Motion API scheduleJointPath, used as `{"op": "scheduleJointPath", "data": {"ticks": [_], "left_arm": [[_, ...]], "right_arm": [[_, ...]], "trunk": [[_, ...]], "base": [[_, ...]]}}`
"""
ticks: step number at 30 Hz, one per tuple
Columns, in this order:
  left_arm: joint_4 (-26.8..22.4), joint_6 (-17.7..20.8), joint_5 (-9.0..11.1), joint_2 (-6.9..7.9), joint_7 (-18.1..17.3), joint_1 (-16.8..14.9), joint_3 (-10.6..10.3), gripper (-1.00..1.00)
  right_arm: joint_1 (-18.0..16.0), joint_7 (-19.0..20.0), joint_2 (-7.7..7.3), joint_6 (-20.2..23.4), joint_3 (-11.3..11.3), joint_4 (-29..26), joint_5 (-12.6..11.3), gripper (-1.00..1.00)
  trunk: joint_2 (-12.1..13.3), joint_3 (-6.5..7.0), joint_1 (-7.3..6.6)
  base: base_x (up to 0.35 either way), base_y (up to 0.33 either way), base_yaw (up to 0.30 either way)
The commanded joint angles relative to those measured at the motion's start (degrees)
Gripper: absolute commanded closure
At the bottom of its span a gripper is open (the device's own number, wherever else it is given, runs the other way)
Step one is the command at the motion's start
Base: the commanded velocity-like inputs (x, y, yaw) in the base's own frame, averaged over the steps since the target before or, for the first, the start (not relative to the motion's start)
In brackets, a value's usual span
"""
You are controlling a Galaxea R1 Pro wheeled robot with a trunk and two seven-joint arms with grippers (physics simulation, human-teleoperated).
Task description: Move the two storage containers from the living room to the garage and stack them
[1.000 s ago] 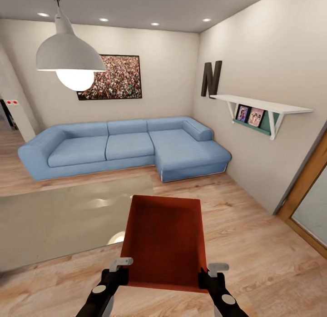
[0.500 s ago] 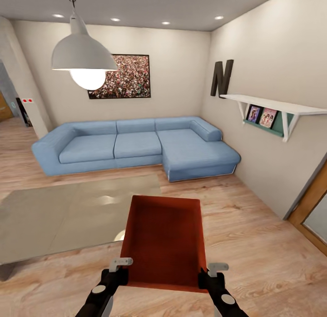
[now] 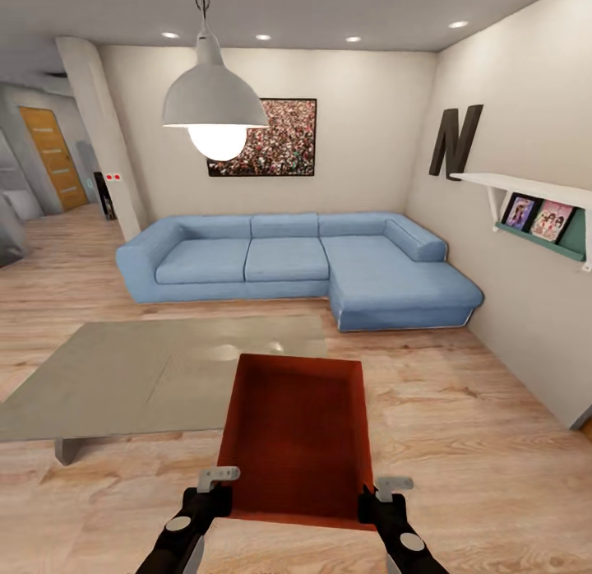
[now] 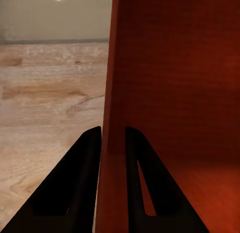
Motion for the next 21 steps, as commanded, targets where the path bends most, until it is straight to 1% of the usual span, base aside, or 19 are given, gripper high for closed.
{"op": "scheduleJointPath", "data": {"ticks": [1, 11, 21], "left_arm": [[0.02, 0.38, -0.43, 0.16, 0.65, -0.01, 0.51, 1.00], [0.02, 0.30, -0.57, 0.25, 0.82, -0.01, 0.54, 1.00], [0.02, 0.19, -0.57, 0.21, 0.82, -0.01, 0.53, 1.00]], "right_arm": [[-0.08, -0.43, -1.64, -3.50, 0.13, -0.13, -0.32, 1.00], [-0.07, -0.43, -1.64, -3.50, 0.13, -0.13, -0.33, 1.00], [-0.08, -0.36, -1.64, -3.50, 0.16, -0.13, -0.33, 1.00]], "trunk": [[-0.13, -0.15, 0.03], [-0.13, -0.31, 0.03], [-0.13, -0.31, 0.03]], "base": [[0.016, 0.266, 0.300], [0.144, 0.263, 0.300], [0.217, 0.261, 0.300]]}}
